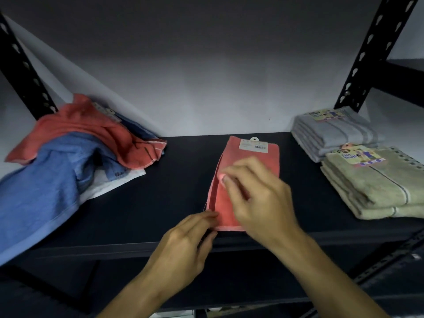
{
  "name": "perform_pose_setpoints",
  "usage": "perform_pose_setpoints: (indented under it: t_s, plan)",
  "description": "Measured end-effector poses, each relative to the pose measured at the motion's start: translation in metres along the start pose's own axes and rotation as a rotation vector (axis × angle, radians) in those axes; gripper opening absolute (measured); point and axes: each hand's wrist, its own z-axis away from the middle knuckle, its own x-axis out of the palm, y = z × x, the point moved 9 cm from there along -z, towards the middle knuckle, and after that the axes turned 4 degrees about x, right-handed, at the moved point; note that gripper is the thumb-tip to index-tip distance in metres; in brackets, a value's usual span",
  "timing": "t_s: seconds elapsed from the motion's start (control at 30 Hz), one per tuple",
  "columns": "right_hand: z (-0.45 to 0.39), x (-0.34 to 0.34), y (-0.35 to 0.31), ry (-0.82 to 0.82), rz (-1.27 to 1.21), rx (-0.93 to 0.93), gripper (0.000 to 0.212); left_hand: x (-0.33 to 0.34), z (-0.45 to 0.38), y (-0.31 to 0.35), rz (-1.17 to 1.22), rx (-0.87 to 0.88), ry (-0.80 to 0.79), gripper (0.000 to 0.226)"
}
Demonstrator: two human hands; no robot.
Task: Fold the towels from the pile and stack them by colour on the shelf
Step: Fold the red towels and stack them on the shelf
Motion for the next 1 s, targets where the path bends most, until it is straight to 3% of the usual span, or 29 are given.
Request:
perform_pose_setpoints:
  t_s: [0.1, 0.17, 0.43, 0.6, 0.7, 0.77, 0.87, 1.0]
  plan:
    - [0.025, 0.034, -0.003, -0.111, 0.083, -0.042, 0.01, -0.004, 0.007, -0.008, 0.059, -0.069, 0.041, 0.029]
    - [0.038, 0.048, 0.0, -0.146, 0.106, -0.039, 0.009, -0.006, 0.01, -0.007, -0.028, -0.036, 0.055, 0.033]
    - [0.06, 0.059, -0.003, -0.157, 0.12, -0.04, 0.01, -0.004, 0.02, -0.01, -0.044, -0.004, -0.022, 0.043]
    - [0.067, 0.063, 0.0, -0.298, 0.195, -0.039, 0.023, -0.028, 0.025, -0.037, 0.11, -0.241, 0.108, 0.028]
    - [0.069, 0.049, -0.005, -0.292, 0.129, -0.045, 0.027, -0.037, 0.016, -0.038, 0.065, -0.264, 0.146, 0.023]
    - [0.072, 0.022, 0.003, -0.178, 0.145, 0.022, 0.024, -0.043, 0.003, -0.034, 0.05, -0.26, 0.166, 0.023]
    - [0.086, -0.02, 0.041, -0.032, 0.321, 0.283, 0.024, -0.046, -0.033, -0.03, 0.038, -0.241, 0.167, 0.025]
    - [0.105, -0.027, 0.081, -0.142, 0.449, 0.471, 0.04, 0.001, -0.114, -0.025, -0.047, -0.154, -0.131, 0.038]
